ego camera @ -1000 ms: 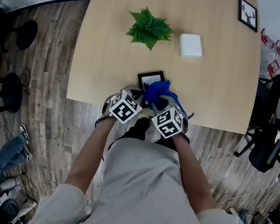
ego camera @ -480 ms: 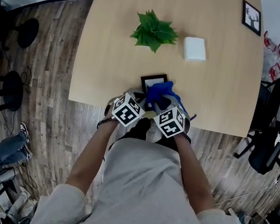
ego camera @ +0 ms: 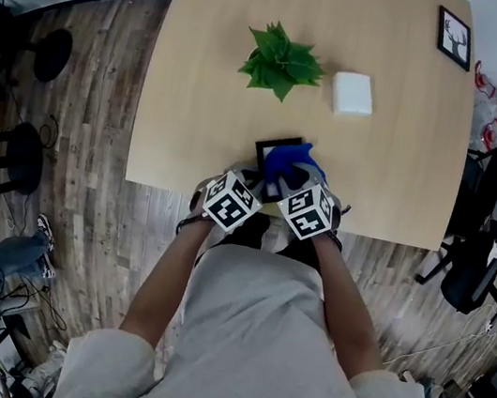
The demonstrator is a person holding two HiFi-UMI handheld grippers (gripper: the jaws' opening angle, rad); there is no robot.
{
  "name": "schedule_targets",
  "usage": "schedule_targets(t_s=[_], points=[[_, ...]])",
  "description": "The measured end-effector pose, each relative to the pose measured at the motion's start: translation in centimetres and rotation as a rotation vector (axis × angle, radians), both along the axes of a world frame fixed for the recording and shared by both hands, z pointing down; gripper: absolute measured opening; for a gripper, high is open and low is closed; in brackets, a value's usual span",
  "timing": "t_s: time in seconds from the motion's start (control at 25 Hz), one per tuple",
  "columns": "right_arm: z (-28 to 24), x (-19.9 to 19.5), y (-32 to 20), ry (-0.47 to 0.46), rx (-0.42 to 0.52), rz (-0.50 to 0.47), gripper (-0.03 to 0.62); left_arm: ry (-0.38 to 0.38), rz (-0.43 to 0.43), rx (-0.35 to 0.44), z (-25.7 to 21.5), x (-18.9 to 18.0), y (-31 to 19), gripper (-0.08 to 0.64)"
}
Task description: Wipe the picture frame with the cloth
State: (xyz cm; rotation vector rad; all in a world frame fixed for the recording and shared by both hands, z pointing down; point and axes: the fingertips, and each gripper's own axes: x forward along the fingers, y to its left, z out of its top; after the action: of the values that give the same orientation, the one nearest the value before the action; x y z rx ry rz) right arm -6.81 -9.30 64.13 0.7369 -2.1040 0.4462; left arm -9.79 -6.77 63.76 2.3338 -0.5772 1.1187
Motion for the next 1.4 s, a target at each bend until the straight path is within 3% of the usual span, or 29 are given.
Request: schedule_targets(t_s=[1.4], points=[[-1.0, -1.1, -4.9, 0.020, 0.051, 0.023, 0.081, 0.017, -0.030, -0.017, -0.1, -0.1, -0.1, 0.052]])
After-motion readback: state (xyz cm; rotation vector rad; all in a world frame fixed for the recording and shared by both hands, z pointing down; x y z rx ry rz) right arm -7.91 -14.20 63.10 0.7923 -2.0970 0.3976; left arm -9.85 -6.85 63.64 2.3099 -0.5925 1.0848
